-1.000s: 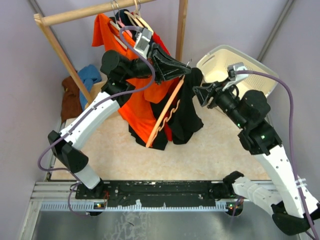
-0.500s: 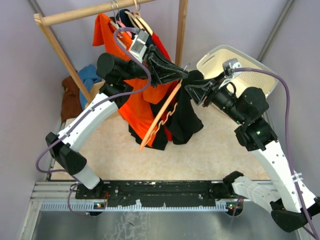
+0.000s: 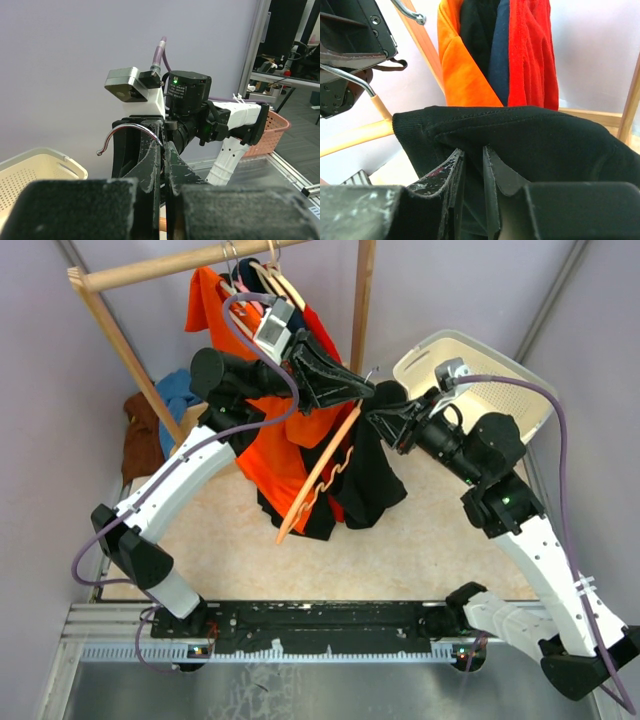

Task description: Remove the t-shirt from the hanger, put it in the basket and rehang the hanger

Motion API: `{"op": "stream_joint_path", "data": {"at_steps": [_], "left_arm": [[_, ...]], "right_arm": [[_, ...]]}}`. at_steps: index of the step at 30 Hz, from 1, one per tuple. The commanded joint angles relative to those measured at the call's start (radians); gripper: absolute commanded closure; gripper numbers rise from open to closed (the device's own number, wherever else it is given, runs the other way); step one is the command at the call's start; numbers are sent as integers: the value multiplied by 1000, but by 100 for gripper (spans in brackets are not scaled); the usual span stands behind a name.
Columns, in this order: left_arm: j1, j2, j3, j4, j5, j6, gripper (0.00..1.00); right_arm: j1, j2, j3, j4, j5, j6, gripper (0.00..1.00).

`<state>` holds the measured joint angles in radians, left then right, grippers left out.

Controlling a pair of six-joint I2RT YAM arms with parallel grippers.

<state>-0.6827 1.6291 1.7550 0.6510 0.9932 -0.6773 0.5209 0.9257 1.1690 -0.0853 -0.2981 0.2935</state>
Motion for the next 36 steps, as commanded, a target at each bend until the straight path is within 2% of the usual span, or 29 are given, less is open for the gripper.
{"op": "stream_joint_path", "data": {"at_steps": [1, 3, 4, 8, 13, 17, 26, 36], "left_arm": [[3, -7, 6, 117, 7, -64, 100], [3, -3, 5, 123, 10, -75, 100], [3, -3, 4, 123, 10, -77, 100], [3, -7, 3, 87, 9, -61, 100], [3, -43, -9, -53, 1, 29, 100], [3, -75, -31, -70, 22, 33, 100], [3, -153, -74, -33, 42, -17, 100], [5, -236, -87, -72, 42, -5, 100]], "right_arm": [[6, -3, -14, 84, -8, 14, 86], [7, -9, -21, 96, 0, 15, 99], [7, -10, -23, 99, 5, 14, 100], [7, -29, -25, 92, 68, 12, 100], [7, -75, -19, 46, 297, 7, 100], [7, -60, 23, -19, 432, -26, 100], [7, -38, -5, -7, 551, -42, 100], [-7, 14, 13, 32, 656, -155, 100]]}}
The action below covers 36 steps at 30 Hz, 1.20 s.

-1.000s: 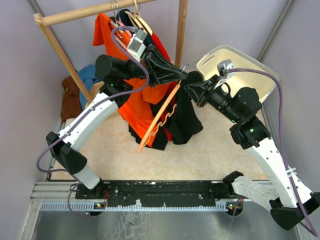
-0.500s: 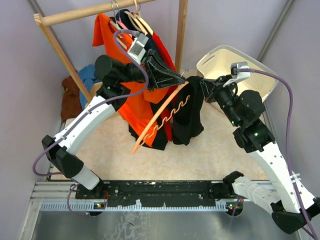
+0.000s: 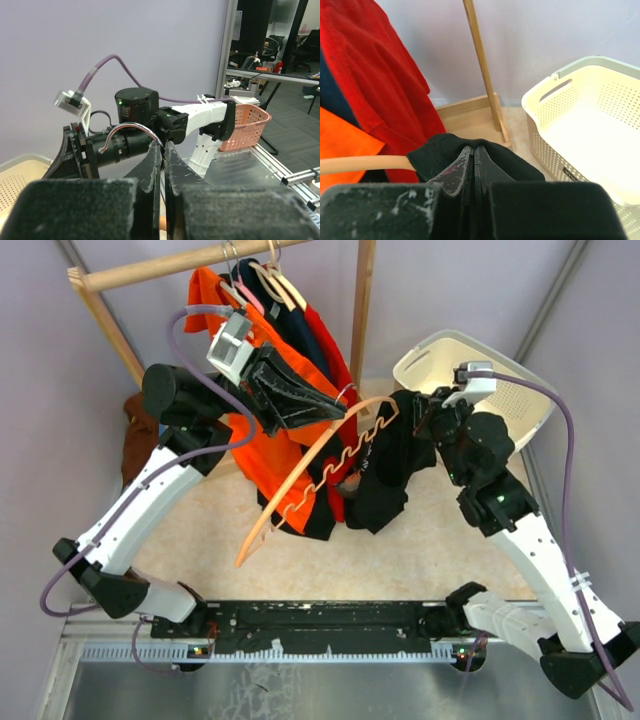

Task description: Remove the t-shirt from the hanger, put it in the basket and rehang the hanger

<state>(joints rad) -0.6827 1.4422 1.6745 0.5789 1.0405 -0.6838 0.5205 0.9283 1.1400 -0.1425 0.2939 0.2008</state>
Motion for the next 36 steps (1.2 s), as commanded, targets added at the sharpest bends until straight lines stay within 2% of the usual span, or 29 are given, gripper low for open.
{"op": "stream_joint_path", "data": {"at_steps": [1, 5, 11, 17, 22, 31, 36], "left_arm": [[5, -56, -6, -11, -10, 9, 100], [5, -95, -4, -108, -59, 85, 100], [5, -150, -28, -230, -204, 215, 100], [5, -155, -65, -235, -270, 250, 100], [5, -157, -128, -178, -333, 282, 100], [5, -52, -73, -189, -333, 316, 100], [6, -3, -42, -186, -327, 313, 100]], "right_arm": [[-12, 16, 46, 97, 66, -71, 100], [-50, 52, 92, 129, 57, -104, 100], [-152, 137, 257, 188, -23, -129, 100], [-165, 264, 448, 291, -17, -221, 100], [-184, 359, 552, 391, 6, -272, 100], [-370, 528, 755, 458, -30, -160, 100], [-433, 634, 872, 454, -37, -134, 100]]}}
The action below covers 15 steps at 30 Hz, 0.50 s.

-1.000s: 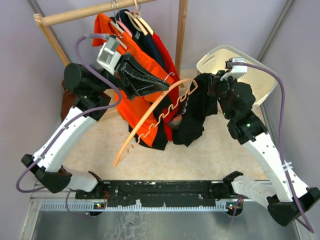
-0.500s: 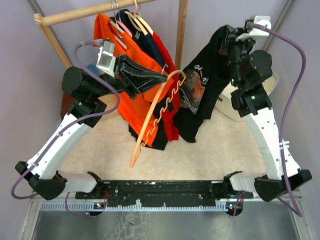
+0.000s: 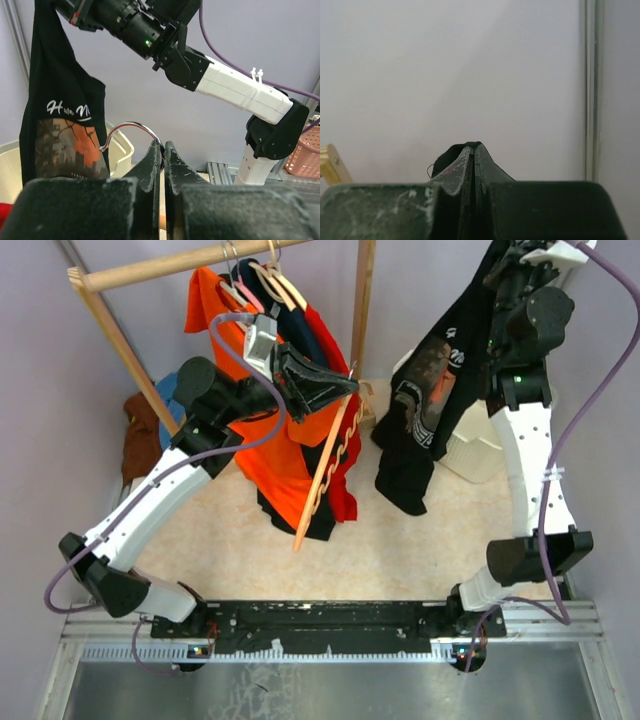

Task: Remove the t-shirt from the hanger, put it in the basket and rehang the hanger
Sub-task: Remove the T-shirt from the hanger, then place the T-shirt in the bin.

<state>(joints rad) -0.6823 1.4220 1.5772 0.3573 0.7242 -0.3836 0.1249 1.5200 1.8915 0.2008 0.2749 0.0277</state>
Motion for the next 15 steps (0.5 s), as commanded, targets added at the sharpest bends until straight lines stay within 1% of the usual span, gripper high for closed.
{"op": "stream_joint_path", "data": {"at_steps": [1, 4, 8, 15], "left_arm": [[6, 24, 63, 35, -10, 13, 100], [7, 44, 83, 34, -7, 11, 100], [12, 59, 91, 34, -1, 8, 100], [19, 67, 86, 43, 5, -1, 100]], "right_arm": [[-47, 60, 143, 112, -17, 47, 100], [-79, 117, 224, 88, -21, 67, 100], [-109, 221, 357, -25, -33, 93, 100], [-171, 315, 365, -130, -60, 148, 100]]}}
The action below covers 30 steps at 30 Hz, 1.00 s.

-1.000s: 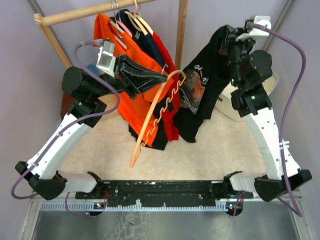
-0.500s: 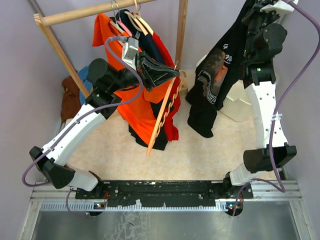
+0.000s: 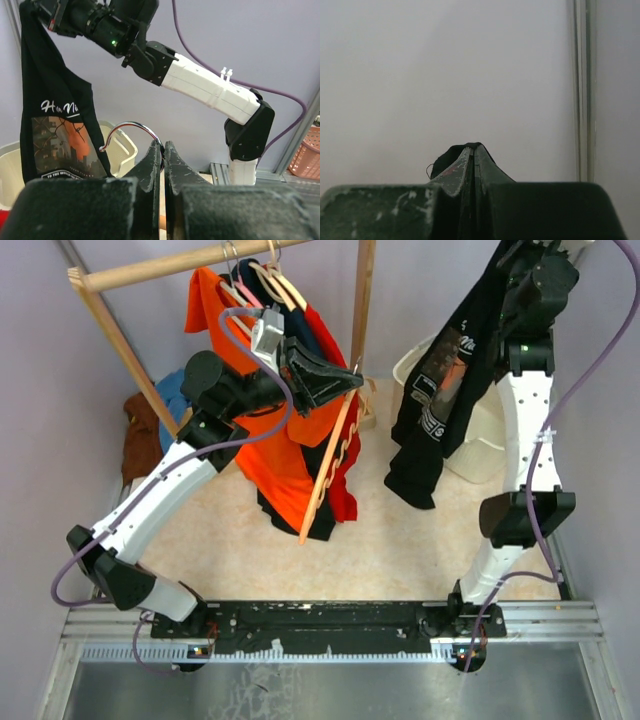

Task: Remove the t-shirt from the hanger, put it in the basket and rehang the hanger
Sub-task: Place the T-shirt in the bin.

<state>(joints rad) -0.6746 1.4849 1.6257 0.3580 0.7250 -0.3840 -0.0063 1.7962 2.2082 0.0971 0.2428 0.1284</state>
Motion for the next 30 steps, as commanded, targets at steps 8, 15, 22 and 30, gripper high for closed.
{"op": "stream_joint_path", "data": {"at_steps": [8, 15, 22, 30], "left_arm": [[21, 18, 26, 76, 18, -28, 100], [27, 20, 14, 97, 23, -44, 100], [35, 11, -3, 114, 22, -58, 100], [37, 20, -4, 147, 8, -58, 100]], "right_arm": [[-91, 169, 150, -165, -80, 62, 100], [-117, 276, 291, -470, -68, 60, 89], [-118, 56, -54, -526, -87, 39, 53], [7, -373, -583, -383, -127, 11, 51]]}}
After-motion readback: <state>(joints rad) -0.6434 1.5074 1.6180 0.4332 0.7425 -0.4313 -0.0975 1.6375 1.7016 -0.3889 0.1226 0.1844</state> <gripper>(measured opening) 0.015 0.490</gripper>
